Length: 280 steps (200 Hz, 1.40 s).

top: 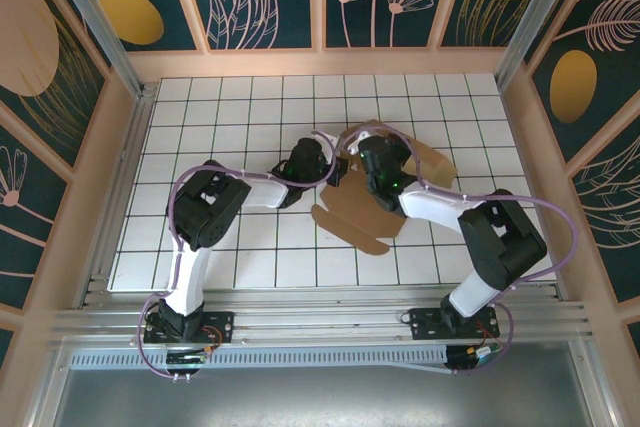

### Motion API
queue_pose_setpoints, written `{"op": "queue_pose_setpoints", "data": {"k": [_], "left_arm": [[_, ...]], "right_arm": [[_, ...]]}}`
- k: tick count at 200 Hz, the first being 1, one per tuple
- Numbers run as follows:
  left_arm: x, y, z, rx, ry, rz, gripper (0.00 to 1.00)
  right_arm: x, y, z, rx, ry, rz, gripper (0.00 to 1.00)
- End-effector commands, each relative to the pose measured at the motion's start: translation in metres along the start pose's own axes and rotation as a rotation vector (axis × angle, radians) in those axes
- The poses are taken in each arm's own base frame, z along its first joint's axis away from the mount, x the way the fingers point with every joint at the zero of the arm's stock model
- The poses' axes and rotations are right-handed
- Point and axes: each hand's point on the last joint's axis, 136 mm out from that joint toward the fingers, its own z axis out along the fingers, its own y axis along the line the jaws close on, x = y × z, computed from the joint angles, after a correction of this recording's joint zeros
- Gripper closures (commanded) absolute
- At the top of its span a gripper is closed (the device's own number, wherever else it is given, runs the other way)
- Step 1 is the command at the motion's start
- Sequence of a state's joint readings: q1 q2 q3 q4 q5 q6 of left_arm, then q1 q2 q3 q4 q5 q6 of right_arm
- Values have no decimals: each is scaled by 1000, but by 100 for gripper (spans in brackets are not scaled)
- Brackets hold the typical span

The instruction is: Fold the paper box

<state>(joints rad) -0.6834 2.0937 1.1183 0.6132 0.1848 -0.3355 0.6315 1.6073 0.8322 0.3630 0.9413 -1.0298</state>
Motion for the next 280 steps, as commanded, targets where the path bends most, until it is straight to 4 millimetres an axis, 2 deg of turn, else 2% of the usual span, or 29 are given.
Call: {"op": "queue_pose_setpoints", "data": {"k": [1,42,64,81,100,107,120,125,153,167,173,184,193,204,214,247,261,280], "left_arm": [[-20,-23,-14,51,-102,8,94],[-4,-8,-18,-37,-93,74,94],[2,-6,-15,-64,-86,118,94],[4,-3,-15,-82,-86,143,94],[4,-3,-16,-92,-90,172,95],[4,-3,-17,-92,-91,184,95],[4,-3,-18,-95,-93,200,95],[4,-3,-18,-95,-95,205,95],[2,-3,-16,-99,-100,225,96],[0,-4,-16,-97,-105,229,96],[-1,-4,-16,-98,-108,228,96],[-3,-6,-16,-94,-111,229,97],[-3,-6,-16,-92,-111,228,97],[-5,-7,-16,-89,-116,227,97],[-6,-8,-16,-87,-118,226,97],[-8,-9,-16,-83,-121,227,97],[-9,-10,-16,-80,-121,229,97],[-9,-11,-16,-78,-122,227,97]], "right_arm": [[-8,17,-15,-35,-74,45,93],[-9,20,-30,-68,-103,66,80],[-15,30,-39,-140,-129,71,68],[-24,33,-55,-235,-173,117,58],[-34,22,-75,-347,-228,214,40],[-37,18,-82,-387,-250,240,31],[-43,8,-96,-451,-292,295,5],[-46,3,-101,-472,-308,319,1],[-58,-23,-117,-674,-360,489,1],[-67,-49,-118,-825,-376,675,1],[-61,-65,-106,-890,-354,793,1],[-56,-82,-94,-1048,-320,976,2],[-51,-91,-86,-1168,-299,1089,9],[-44,-91,-76,-1273,-260,1180,16],[-37,-88,-69,-1333,-222,1245,17],[2,-56,-37,-1386,-33,1402,24],[13,-42,-33,-1394,3,1400,24],[13,-25,-36,-1453,5,1373,23]]}}
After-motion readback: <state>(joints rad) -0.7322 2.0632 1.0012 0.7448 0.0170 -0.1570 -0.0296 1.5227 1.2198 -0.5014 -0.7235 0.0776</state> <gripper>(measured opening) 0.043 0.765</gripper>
